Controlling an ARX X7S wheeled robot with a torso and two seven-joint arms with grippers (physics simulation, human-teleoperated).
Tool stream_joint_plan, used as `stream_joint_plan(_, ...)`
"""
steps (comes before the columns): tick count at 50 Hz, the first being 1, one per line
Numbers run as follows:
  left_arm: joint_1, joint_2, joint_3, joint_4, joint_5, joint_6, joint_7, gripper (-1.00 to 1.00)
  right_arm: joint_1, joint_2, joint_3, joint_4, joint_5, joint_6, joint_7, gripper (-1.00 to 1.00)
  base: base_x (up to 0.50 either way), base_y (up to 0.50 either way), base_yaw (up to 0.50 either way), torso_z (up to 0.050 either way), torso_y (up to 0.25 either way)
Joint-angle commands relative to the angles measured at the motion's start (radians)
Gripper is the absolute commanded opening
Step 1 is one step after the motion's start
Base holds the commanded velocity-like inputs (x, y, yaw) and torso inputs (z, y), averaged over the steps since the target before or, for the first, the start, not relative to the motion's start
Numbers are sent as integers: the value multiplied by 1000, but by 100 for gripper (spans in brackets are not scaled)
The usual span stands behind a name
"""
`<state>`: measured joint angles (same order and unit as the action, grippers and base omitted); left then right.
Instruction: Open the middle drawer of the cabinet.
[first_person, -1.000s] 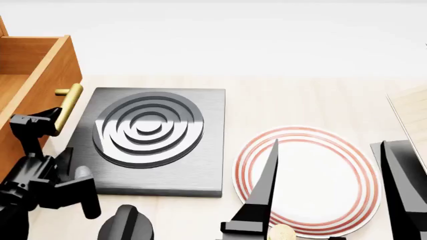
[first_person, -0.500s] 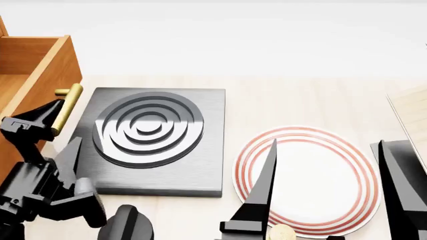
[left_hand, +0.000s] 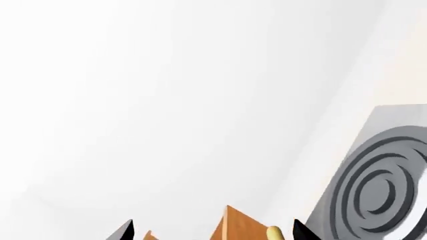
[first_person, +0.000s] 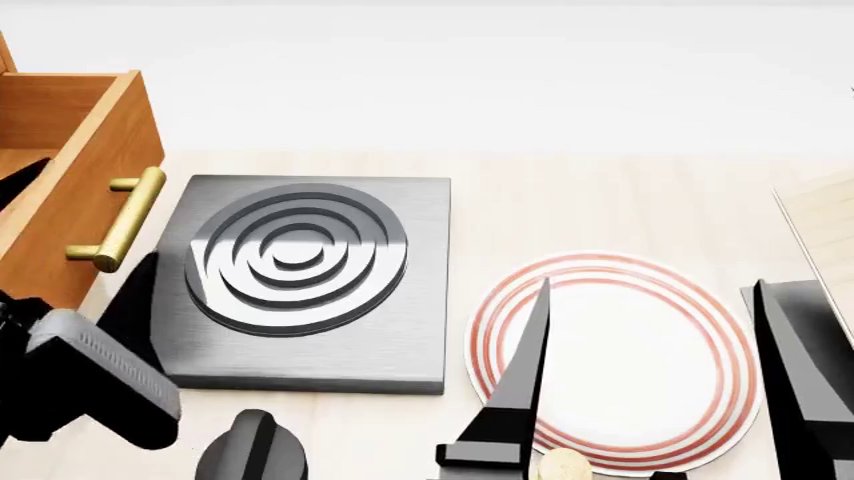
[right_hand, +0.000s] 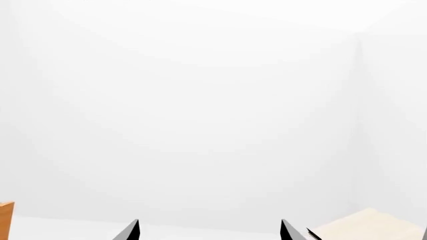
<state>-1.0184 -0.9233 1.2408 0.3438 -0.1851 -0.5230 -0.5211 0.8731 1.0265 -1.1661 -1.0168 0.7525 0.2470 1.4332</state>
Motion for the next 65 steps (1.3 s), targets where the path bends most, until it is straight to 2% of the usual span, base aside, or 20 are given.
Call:
stream_joint_plan(1,-13,-58,-205,168,-291,-7,45,100,3,-19,23,0,-17,0,-24,100,0,0,0,0,0)
stream_joint_plan(10,-79,-53,-328,157,-522,-51,70,100,5,-21,20,1,-18,0,-24,100,0,0,0,0,0)
stream_joint_plan(21,-160,-16,-383,117,-674,-143,101,100,3,-22,17,5,-21,-4,-27,100,0,0,0,0,0)
stream_joint_plan(41,-318,130,-472,-239,-1001,-353,193,100,-1,-22,17,15,-24,-16,-35,100,0,0,0,0,0)
stream_joint_plan(49,-379,180,-447,-409,-965,-391,213,100,-2,-22,19,15,-28,-20,-33,100,0,0,0,0,0)
stream_joint_plan(65,-432,246,-415,-622,-912,-407,250,100,-3,-20,19,11,-31,-21,-31,100,0,0,0,0,0)
